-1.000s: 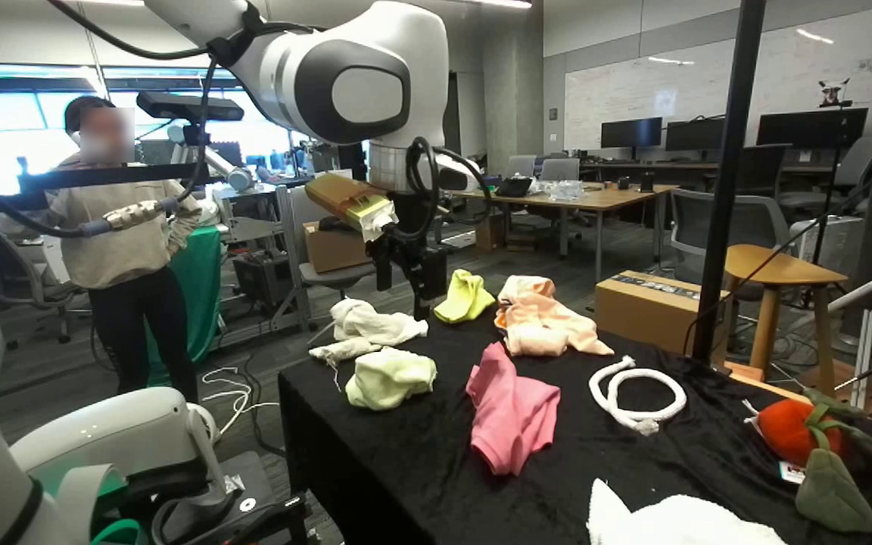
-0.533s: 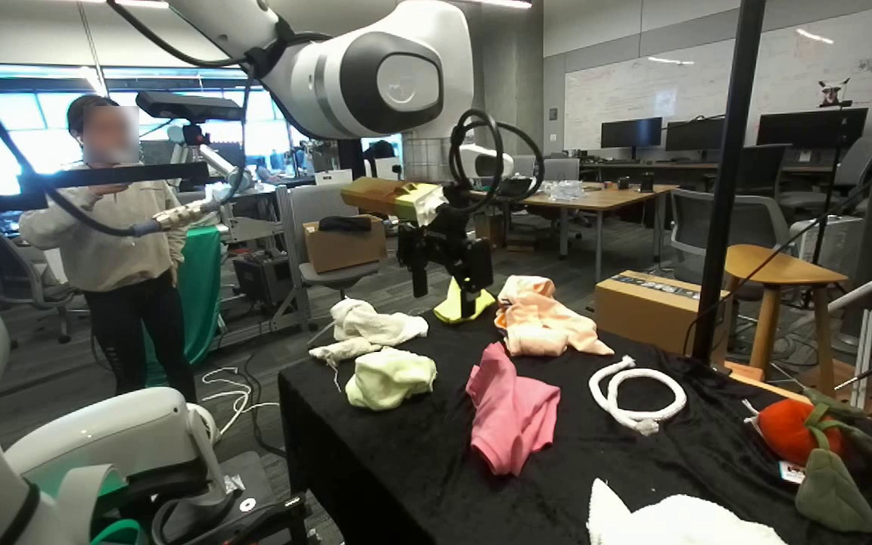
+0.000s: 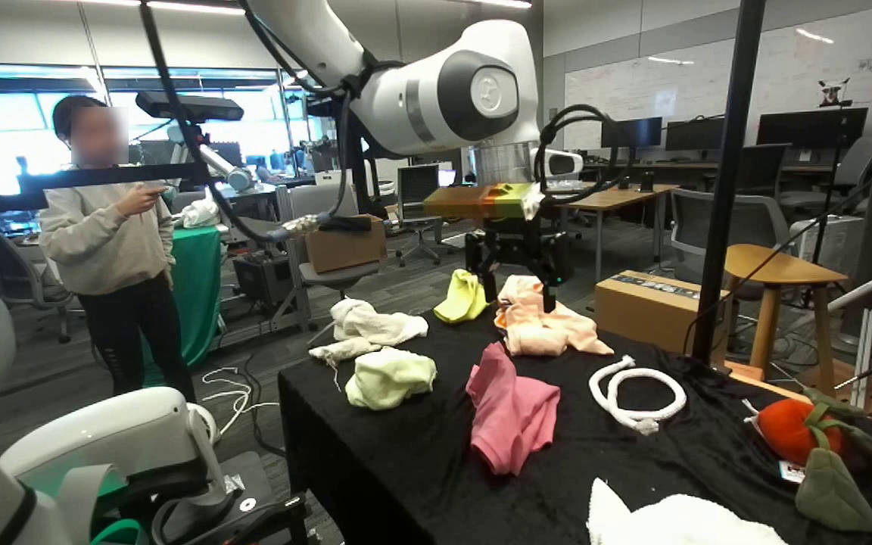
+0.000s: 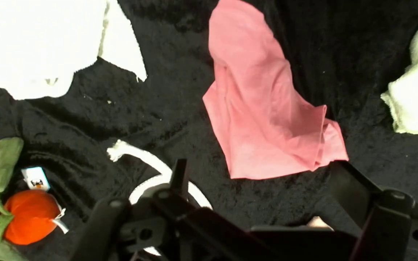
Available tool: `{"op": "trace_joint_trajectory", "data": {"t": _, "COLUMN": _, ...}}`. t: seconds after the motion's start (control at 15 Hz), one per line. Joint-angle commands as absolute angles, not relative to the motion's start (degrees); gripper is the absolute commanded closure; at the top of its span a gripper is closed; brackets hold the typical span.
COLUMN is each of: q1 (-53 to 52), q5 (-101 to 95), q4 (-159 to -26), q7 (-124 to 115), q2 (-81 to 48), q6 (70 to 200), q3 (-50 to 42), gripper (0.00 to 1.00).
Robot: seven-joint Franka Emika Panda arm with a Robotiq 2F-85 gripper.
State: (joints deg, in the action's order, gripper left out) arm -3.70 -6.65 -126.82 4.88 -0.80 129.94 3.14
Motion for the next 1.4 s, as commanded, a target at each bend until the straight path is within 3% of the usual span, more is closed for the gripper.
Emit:
{"op": "trace_joint_trajectory", "data": {"t": 0.0, "q1": -3.30, "q5": -7.90, "q4": -118.41, "q7": 8.81, "q2": -8.59, "q6": 130.90, "q3": 2.94, "gripper": 0.00}}
{"op": "trace_joint_trajectory", "data": {"t": 1.33, "q1": 0.00, "q5": -10.48, "q4": -91.90, "q7": 30.57, "q2": -38.25, "q6": 124.01, "q3": 3.40, "gripper": 0.00}}
